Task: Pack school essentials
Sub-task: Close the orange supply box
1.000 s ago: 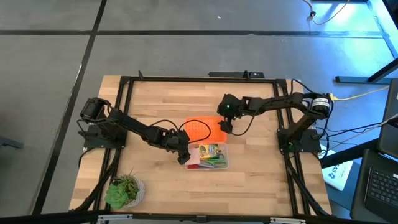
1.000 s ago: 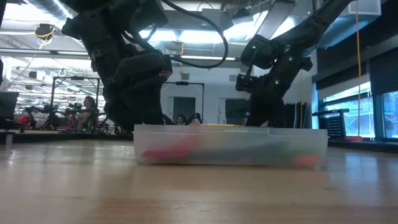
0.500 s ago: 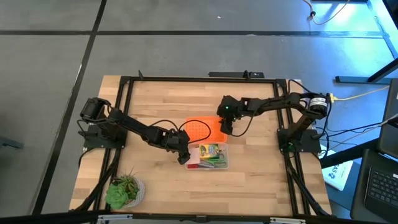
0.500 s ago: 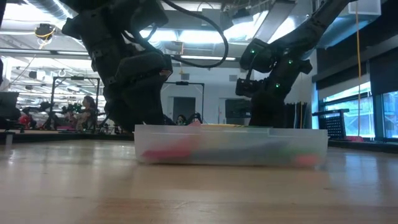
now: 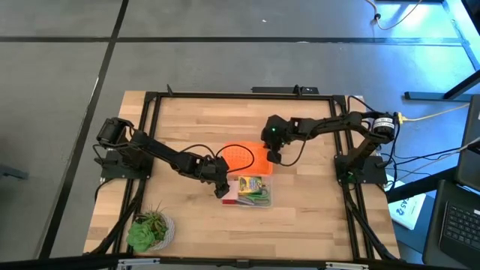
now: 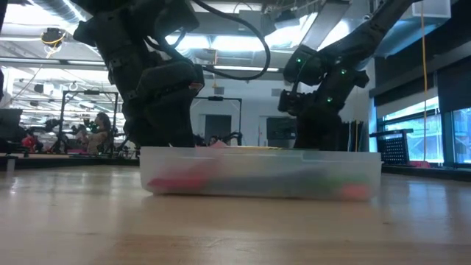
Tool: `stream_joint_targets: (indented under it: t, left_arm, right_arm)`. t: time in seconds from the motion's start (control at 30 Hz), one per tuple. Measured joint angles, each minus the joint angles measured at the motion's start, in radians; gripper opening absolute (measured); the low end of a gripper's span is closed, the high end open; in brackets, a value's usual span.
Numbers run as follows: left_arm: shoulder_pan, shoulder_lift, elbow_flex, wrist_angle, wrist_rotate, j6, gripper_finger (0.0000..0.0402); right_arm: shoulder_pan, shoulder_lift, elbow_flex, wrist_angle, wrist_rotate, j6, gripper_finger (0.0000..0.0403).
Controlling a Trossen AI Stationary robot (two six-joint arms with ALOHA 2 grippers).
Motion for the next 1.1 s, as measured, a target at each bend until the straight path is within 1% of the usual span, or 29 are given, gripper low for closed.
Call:
stream_joint_targets:
  t: [0.1, 0.23, 0.4, 0.6, 0.7, 0.9, 1.1]
  left_arm:
    - [0.0, 0.0, 0.0, 0.0, 0.0, 0.0, 0.0396]
    - [0.0, 0.0, 0.0, 0.0, 0.0, 0.0, 0.0396]
    - [0.0, 0.0, 0.0, 0.0, 0.001, 0.0, 0.0396]
    - [0.0, 0.0, 0.0, -0.002, 0.0, 0.0, 0.0396]
    - [0.0, 0.0, 0.0, -0.005, 0.0, 0.0, 0.0396]
    - [0.0, 0.008, 0.0, -0.005, 0.001, -0.004, 0.0396]
    - [-0.001, 0.058, 0.005, 0.027, 0.01, -0.011, 0.0396]
  right_arm:
    - [0.0, 0.0, 0.018, 0.002, 0.004, -0.006, 0.0031]
    - [0.0, 0.0, 0.05, -0.019, 0.004, -0.029, 0.0026]
    - [0.0, 0.0, 0.103, -0.104, -0.003, -0.053, 0.0012]
    - [0.0, 0.0, 0.177, -0.22, -0.003, -0.051, 0.0024]
    - [0.0, 0.0, 0.215, -0.274, -0.003, -0.054, 0.0022]
    - [0.0, -0.001, 0.237, -0.281, -0.002, -0.1, 0.0018]
    - [0.0, -0.001, 0.237, -0.281, 0.001, -0.1, 0.002]
